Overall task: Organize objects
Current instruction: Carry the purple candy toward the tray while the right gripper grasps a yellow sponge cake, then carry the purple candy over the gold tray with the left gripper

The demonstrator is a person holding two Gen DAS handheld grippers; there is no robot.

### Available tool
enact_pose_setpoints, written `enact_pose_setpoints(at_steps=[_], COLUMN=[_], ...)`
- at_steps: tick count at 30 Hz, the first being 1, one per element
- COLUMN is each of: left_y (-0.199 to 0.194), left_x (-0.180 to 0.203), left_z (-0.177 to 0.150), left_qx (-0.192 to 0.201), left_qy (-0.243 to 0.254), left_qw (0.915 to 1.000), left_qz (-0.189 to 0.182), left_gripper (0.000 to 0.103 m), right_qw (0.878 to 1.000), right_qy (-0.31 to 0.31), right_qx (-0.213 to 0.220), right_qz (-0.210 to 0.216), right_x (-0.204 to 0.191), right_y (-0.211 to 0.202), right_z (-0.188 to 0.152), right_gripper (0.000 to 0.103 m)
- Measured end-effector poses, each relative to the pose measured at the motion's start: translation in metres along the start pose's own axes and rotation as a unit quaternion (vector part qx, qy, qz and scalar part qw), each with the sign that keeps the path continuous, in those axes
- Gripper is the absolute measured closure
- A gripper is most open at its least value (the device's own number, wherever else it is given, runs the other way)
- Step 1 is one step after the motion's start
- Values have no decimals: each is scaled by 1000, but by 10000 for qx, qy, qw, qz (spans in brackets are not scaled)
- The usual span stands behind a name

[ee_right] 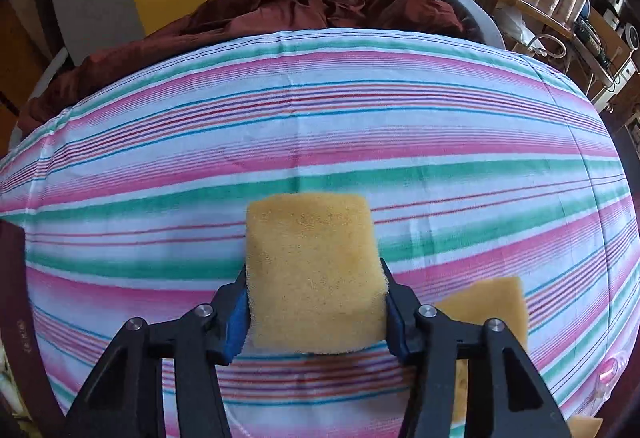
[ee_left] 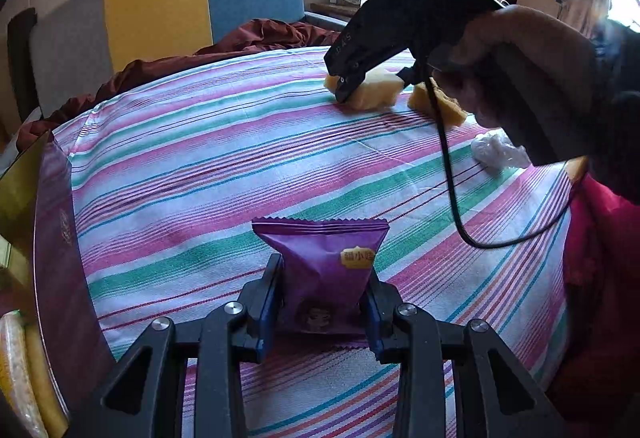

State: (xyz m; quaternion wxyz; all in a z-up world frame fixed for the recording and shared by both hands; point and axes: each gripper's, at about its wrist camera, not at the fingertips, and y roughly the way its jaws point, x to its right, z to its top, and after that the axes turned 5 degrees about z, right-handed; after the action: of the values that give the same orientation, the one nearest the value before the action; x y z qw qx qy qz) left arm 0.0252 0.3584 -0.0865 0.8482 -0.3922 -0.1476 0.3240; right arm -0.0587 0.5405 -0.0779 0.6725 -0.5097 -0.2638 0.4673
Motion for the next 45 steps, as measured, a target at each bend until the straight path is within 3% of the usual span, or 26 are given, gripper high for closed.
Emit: enact_pose_setpoints(at_steps=[8, 13, 20, 32, 45], left_y=[-2, -15, -51, -116, -136], left_x=[-2, -2, -7, -37, -84], left_z=[-1, -2, 3, -2, -21], left_qx=[-16, -210, 70, 519, 599], left_qy=[-10, -92, -203, -482, -1011], left_qw=[10000, 9997, 9997, 9966, 9899], left_qz=[-14, 49, 119, 431, 797], left_gripper=[66, 67, 67, 67, 67], right_qw=[9967, 9978, 9982, 9985, 9978], right_qy=[-97, -54, -530, -517, -655], right_qx=[-424, -281, -159, -88, 13], right_qz=[690, 600, 225, 162, 38], right_x=[-24, -33, -45, -49, -59], right_y=[-23, -35, -30, -27, -23], right_z=[-83, -112, -106, -110, -114], right_gripper=[48, 48, 48, 47, 46])
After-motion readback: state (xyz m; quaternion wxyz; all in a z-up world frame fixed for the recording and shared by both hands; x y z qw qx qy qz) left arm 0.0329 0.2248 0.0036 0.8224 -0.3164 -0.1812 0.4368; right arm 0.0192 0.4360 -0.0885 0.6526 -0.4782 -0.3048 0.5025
